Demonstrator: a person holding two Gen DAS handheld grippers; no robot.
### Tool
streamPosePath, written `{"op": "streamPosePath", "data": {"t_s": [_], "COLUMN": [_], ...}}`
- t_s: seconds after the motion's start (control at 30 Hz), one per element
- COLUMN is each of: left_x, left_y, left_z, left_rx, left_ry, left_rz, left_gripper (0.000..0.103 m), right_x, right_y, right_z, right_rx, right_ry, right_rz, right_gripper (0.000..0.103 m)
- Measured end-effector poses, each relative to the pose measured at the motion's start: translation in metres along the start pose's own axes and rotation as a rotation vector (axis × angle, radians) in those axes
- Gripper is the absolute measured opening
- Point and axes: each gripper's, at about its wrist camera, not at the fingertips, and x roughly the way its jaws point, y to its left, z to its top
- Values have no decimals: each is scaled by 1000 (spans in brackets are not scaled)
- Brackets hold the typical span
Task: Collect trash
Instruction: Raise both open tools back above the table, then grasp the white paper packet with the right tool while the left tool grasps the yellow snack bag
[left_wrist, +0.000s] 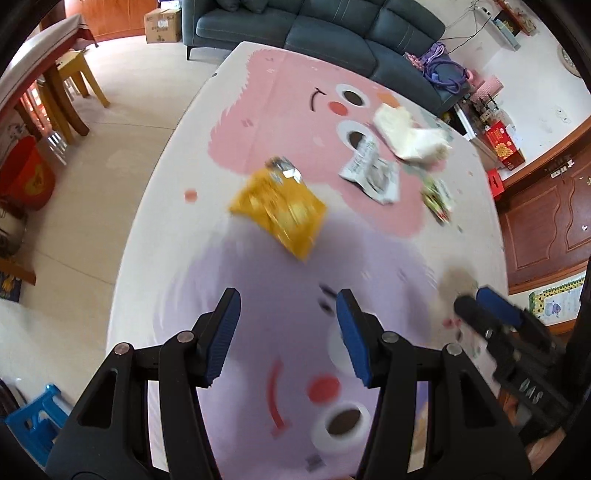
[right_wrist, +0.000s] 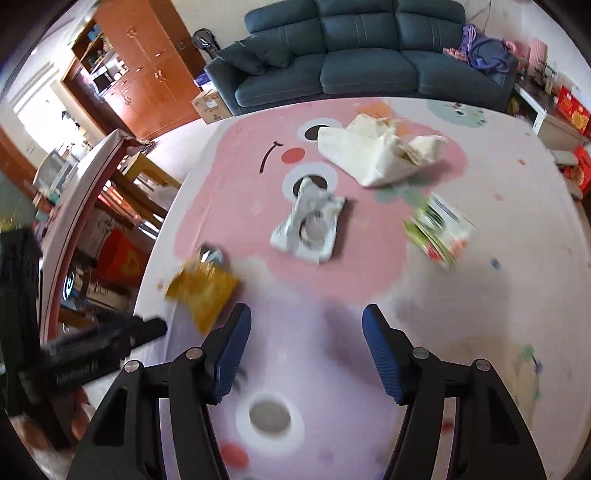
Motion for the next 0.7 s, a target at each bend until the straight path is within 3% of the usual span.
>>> {"op": "streamPosePath", "data": {"t_s": [0.17,0.33,0.67,0.7], "left_x": [40,61,84,86], "left_y": [19,25,24,23], "left_z": [46,69,85,86], "left_rx": [-16,2,36,43], "left_ry": [49,90,147,153], "left_rz": [-31,-70,-117,-120], "left_gripper": [51,51,51,51], "right_x": [48,85,126,127], "right_y": [-7,-11,28,33], "right_z": [41,67,91,89], "right_rx": [92,180,49,28], "right_ry": [52,94,97,94], "right_rz": [0,10,-145,-172], "right_gripper": [65,65,65,61]}}
